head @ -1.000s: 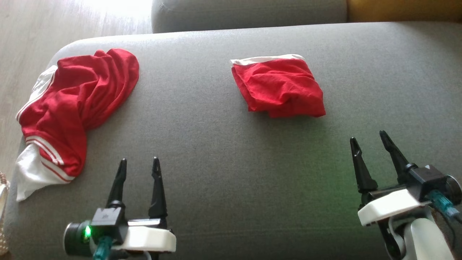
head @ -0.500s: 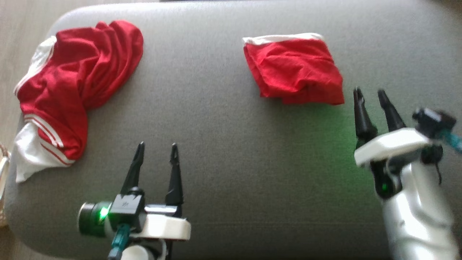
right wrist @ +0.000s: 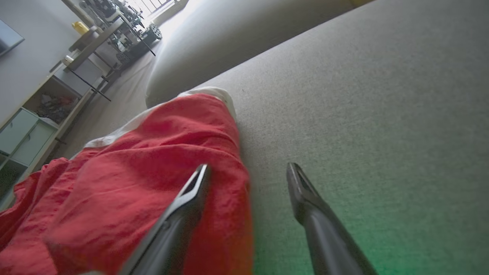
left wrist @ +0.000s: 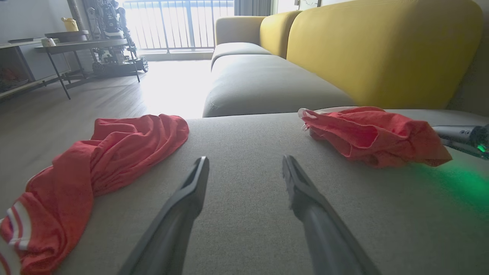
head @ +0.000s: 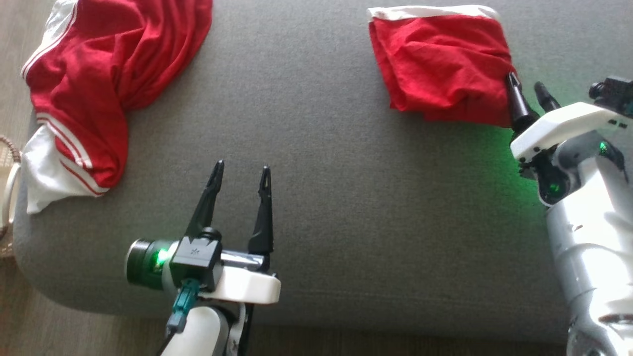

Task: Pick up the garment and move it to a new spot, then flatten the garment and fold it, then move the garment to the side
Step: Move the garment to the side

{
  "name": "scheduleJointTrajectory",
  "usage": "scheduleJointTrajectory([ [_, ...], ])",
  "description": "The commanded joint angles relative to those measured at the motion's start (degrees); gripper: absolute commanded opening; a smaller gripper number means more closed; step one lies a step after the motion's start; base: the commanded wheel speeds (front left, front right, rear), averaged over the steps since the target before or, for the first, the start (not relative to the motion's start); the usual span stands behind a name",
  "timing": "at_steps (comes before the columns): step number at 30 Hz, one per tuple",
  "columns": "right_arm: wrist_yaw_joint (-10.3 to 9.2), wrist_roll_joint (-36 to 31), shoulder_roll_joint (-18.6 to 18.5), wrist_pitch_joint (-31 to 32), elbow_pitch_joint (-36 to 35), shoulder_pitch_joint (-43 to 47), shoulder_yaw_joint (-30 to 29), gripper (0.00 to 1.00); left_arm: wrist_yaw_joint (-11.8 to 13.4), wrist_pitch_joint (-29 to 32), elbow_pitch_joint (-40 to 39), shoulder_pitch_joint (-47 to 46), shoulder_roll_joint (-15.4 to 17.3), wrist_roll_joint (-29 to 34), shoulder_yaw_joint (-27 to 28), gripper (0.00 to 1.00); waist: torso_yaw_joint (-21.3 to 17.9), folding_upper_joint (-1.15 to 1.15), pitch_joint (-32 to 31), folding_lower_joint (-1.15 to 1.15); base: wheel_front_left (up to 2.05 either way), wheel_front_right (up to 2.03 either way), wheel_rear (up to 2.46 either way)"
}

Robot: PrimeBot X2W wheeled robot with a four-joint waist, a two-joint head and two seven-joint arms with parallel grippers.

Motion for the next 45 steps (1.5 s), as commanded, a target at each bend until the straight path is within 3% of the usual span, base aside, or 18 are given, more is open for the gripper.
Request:
scheduleJointTrajectory([
  [1,-0.02,0.96,0.0,0.43,-0.18,-3.28,1.2,1.0,0.19,-0.29,-1.45,-2.19,0.14,0.21,1.25,1.0,0.53,0.0,0.62,-0.01,0.0,0.0,0.0],
  [14,-0.02,5.92,-3.23,6.49,8.21,-9.75,5.41,1.0,-0.11,-0.29,-0.71,-3.94,0.14,0.02,-0.9,1.0,2.86,0.0,1.86,-0.01,0.0,0.0,0.0],
  [15,-0.02,5.92,-3.51,7.11,8.5,-9.84,6.16,0.81,-0.09,-0.29,-0.69,-4.0,0.14,0.01,-0.98,1.0,3.0,0.0,1.91,-0.01,0.0,0.0,0.0],
  [16,-0.02,5.92,-3.51,7.11,8.5,-9.84,6.16,0.81,-0.09,-0.29,-0.69,-4.0,0.14,0.01,-0.98,1.0,3.0,0.0,1.91,-0.01,0.0,0.0,0.0],
  [17,-0.02,6.13,-3.7,7.46,8.53,-9.93,6.8,0.48,-0.06,-0.29,-0.69,-4.04,0.14,0.0,-1.03,1.0,3.08,0.0,1.96,-0.01,0.0,0.0,0.0],
  [18,-0.02,6.46,-3.86,7.71,8.42,-9.94,7.41,0.21,0.0,-0.29,-0.7,-4.07,0.14,-0.03,-1.05,1.0,3.13,0.0,1.97,-0.01,0.0,0.0,0.0],
  [19,-0.02,6.79,-4.01,8.09,8.21,-9.86,8.16,0.0,0.07,-0.29,-0.72,-4.06,0.14,-0.07,-1.08,1.0,3.14,0.0,1.97,-0.01,0.0,0.0,0.0],
  [28,-0.02,7.63,-8.16,7.93,4.52,-8.94,15.26,0.0,0.09,-0.29,-1.63,-4.18,0.14,0.0,-0.94,1.0,0.67,0.0,2.57,-0.01,0.0,0.0,0.0],
  [38,-0.02,5.27,-15.18,3.54,0.54,-12.56,20.49,0.0,-1.77,-0.29,-3.36,-8.12,1.12,2.44,-0.48,1.0,-8.23,0.0,8.84,-0.01,0.0,0.0,0.0],
  [45,-0.02,0.75,-18.15,-2.97,2.89,-17.06,19.11,0.0,-3.67,-0.29,-3.08,-11.89,2.32,2.67,-0.3,1.0,-13.65,0.0,13.54,-0.01,0.0,0.0,0.0],
])
